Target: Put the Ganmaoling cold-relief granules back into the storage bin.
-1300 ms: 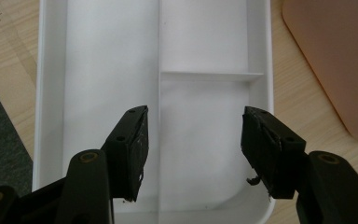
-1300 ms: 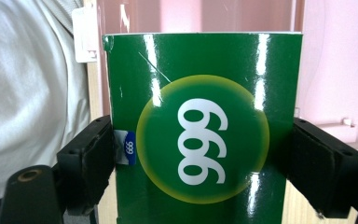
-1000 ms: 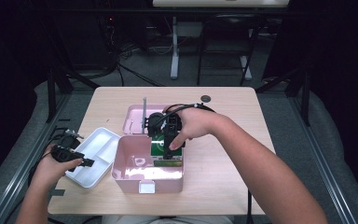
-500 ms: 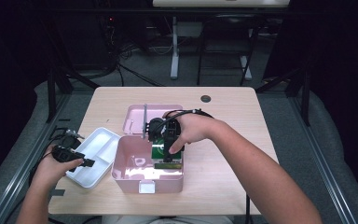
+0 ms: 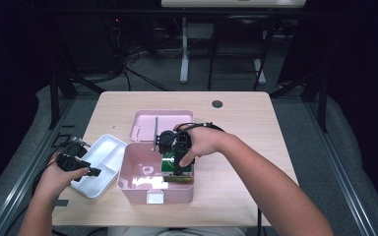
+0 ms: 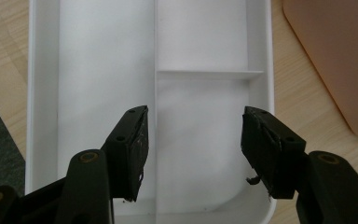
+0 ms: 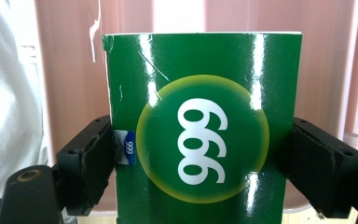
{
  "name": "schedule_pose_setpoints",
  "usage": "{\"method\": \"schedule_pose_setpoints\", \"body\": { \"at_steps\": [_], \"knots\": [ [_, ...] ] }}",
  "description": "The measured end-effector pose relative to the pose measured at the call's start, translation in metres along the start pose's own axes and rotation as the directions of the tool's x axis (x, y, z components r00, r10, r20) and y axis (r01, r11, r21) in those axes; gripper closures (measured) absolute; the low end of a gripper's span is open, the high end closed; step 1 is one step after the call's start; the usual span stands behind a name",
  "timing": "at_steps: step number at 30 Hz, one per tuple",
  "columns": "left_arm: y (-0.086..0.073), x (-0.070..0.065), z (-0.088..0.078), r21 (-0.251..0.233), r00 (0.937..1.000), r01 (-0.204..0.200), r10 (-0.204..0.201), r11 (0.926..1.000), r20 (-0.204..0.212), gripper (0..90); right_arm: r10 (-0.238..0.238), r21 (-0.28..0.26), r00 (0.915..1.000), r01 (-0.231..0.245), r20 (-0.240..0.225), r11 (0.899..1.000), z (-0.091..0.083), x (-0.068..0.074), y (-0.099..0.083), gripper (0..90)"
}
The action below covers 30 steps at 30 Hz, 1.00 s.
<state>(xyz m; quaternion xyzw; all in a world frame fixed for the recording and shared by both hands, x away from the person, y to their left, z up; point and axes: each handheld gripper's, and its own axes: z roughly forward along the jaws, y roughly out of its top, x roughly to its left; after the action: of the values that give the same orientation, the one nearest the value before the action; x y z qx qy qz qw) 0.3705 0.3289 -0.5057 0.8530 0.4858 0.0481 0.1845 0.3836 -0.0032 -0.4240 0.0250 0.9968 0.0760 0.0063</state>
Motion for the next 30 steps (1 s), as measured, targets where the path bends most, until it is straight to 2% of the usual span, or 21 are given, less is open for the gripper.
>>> {"method": "schedule_pose_setpoints", "body": {
  "at_steps": [9, 22, 30],
  "knots": [
    [0.001, -0.001, 0.003, 0.007, 1.0000, -0.001, 0.001, 1.0000, 0.001, 41.9, 0.000, -0.013, 1.0000, 0.000, 0.002, 1.000, 0.011, -0.001, 0.000, 15.4],
    [0.000, -0.001, 0.005, 0.016, 1.0000, -0.001, 0.001, 0.9999, 0.000, 41.9, -0.022, 0.010, 0.9997, 0.022, 0.002, 1.000, 0.023, -0.004, 0.002, 15.1],
    [-0.001, 0.001, 0.006, 0.019, 1.0000, 0.007, -0.007, 0.9998, 0.002, 41.8, -0.008, 0.025, 1.0000, 0.008, -0.005, 1.000, 0.029, -0.008, -0.001, 14.9]
  ]
}}
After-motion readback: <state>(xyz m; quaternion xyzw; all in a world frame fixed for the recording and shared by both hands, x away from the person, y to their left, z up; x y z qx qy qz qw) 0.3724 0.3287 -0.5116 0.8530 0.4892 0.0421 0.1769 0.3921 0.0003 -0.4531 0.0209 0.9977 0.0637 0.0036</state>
